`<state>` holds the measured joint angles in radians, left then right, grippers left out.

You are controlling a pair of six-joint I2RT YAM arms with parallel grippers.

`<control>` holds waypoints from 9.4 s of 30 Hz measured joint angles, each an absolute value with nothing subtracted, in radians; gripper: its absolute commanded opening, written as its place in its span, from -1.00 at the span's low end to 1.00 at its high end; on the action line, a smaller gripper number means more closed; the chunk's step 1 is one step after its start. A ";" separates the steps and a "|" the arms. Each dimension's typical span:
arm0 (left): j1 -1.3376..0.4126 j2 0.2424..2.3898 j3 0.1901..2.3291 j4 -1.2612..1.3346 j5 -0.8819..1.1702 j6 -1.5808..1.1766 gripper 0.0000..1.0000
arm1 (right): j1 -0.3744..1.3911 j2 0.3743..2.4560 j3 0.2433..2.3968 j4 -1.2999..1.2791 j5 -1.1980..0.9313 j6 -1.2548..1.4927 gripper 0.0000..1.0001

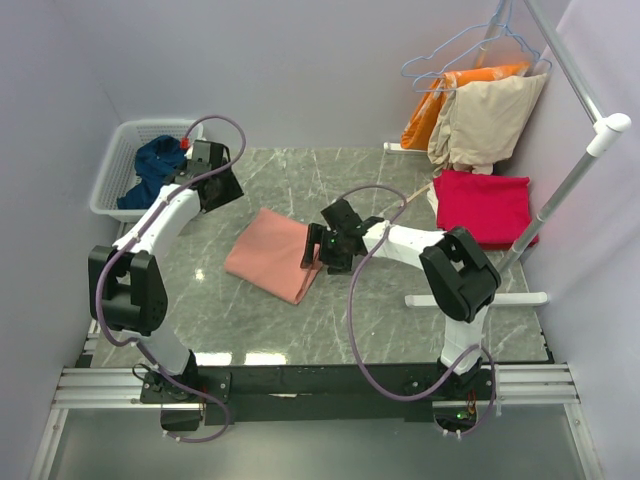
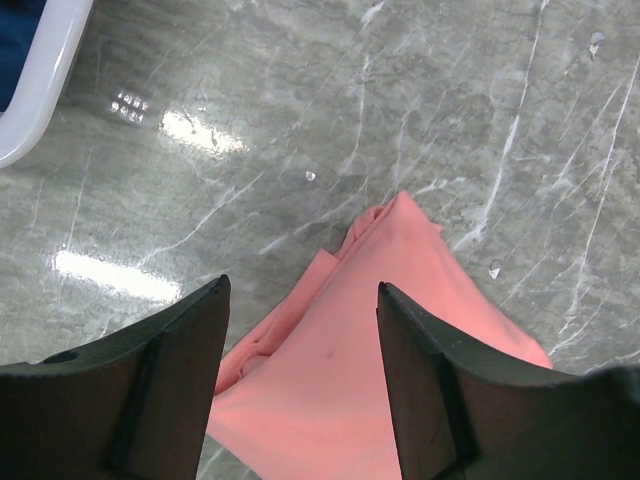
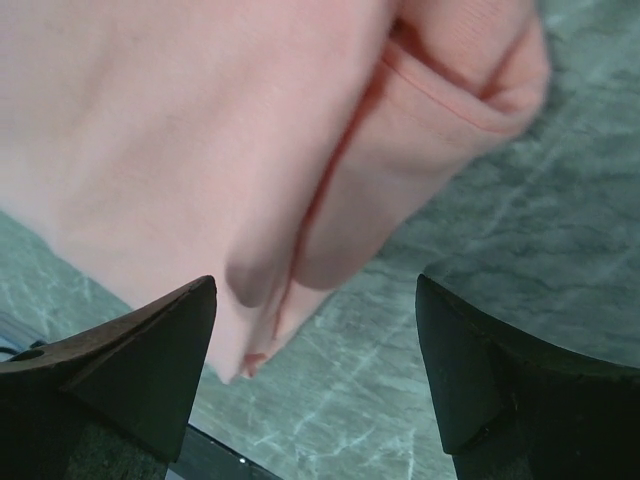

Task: Fold and stack the t-shirts
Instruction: Neatly place the folded tshirt to the corner

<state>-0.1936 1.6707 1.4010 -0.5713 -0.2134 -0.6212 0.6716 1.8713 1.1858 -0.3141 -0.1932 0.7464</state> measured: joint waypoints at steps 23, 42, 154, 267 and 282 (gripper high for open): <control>-0.165 1.600 1.401 -0.611 -0.194 -0.621 0.33 | 0.672 2.065 1.351 -0.200 -0.250 0.773 -1.00; -0.159 1.577 1.401 -0.635 -0.154 -0.621 0.33 | 0.588 2.065 1.471 -0.461 -0.051 0.726 -1.00; -0.157 1.654 1.476 -0.692 -0.115 -0.602 0.33 | -0.094 2.085 2.111 -1.090 1.070 0.635 0.49; -0.157 1.796 1.412 -0.561 -0.089 -0.605 0.33 | 0.028 2.337 2.036 -1.019 0.839 0.387 -0.01; -0.157 1.798 1.416 -0.562 -0.085 -0.605 0.32 | -0.063 2.348 2.062 -1.070 0.897 0.407 -1.00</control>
